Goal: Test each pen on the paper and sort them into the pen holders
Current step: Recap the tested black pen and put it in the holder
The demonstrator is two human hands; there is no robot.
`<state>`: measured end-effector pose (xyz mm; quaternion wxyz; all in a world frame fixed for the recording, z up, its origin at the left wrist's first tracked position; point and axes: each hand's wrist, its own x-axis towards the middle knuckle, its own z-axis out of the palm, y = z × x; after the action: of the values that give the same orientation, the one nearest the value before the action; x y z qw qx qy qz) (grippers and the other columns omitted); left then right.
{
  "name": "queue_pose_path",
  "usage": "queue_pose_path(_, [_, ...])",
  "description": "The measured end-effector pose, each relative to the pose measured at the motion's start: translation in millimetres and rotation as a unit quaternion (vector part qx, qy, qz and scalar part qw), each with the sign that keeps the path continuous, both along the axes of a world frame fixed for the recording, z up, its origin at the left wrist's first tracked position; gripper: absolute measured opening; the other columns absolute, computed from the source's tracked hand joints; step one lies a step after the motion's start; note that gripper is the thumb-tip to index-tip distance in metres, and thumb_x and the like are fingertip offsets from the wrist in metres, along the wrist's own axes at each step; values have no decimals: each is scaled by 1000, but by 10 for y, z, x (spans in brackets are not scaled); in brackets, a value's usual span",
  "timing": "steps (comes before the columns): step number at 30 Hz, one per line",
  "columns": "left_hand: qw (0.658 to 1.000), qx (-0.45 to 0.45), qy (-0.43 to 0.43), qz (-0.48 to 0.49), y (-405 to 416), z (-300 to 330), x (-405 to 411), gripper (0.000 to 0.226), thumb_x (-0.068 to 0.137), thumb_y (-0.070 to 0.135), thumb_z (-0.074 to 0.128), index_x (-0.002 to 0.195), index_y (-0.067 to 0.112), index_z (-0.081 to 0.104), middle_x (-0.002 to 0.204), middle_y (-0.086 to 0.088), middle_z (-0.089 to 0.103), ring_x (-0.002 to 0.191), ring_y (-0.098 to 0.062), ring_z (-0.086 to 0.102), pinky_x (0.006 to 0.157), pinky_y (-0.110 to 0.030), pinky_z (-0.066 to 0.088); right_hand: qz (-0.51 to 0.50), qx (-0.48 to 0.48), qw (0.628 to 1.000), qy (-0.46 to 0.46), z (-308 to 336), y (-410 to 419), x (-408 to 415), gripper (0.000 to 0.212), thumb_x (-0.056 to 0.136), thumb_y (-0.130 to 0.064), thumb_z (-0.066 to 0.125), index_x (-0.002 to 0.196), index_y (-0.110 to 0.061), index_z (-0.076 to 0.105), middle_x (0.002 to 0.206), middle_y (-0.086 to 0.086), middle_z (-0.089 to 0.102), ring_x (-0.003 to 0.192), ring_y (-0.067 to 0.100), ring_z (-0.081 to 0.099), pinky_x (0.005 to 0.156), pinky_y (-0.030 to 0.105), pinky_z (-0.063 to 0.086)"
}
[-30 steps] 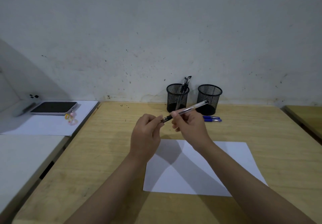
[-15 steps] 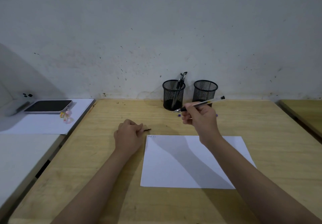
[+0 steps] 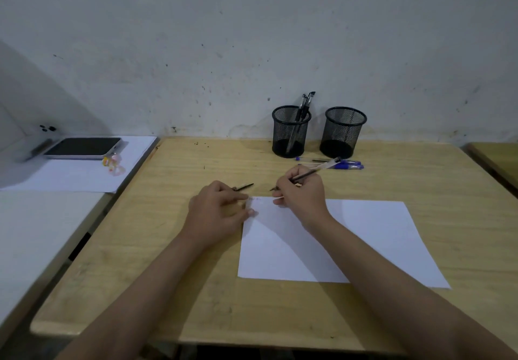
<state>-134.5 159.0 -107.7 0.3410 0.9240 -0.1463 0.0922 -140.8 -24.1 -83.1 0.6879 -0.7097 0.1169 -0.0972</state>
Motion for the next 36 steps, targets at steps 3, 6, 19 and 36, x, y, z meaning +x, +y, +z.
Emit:
queue_pose_path(3, [998,55,-2,-9,-5,-1,3,54,61,72,55,101,39,69,97,15,52,95,-9,48,87,-47,44,9,-43,999,-7,-81,78,47,23,81,0,61,65,-13,51,59,8,62,61,24,67,52,31,58])
queue_pose_path(6, [998,65,-7,-7,4,-22,12,58,60,74,48,101,39,69,99,13,51,97,-11,48,87,-45,42,6,-74,997,-22,-136,93,73,23,80,-2,66,65,-10,50,55,8,62,56,26,66,56,42,58])
queue_pose_path(19, [981,193,-11,-30,-37,-82,-273,65,79,62,28,133,28,45,131,-2,43,117,-24,43,98,-48,37,11,-88,994,-67,-195,61,84,30,78,0,71,62,-12,49,57,15,63,59,28,70,54,37,58])
queue_pose_path(36, [958,270,85,-46,-53,-84,-345,81,73,69,-5,146,35,-2,157,5,-2,144,-16,-6,113,-53,3,-15,-78,995,-65,-209,27,125,26,77,1,67,64,3,45,59,34,58,49,28,67,47,40,53])
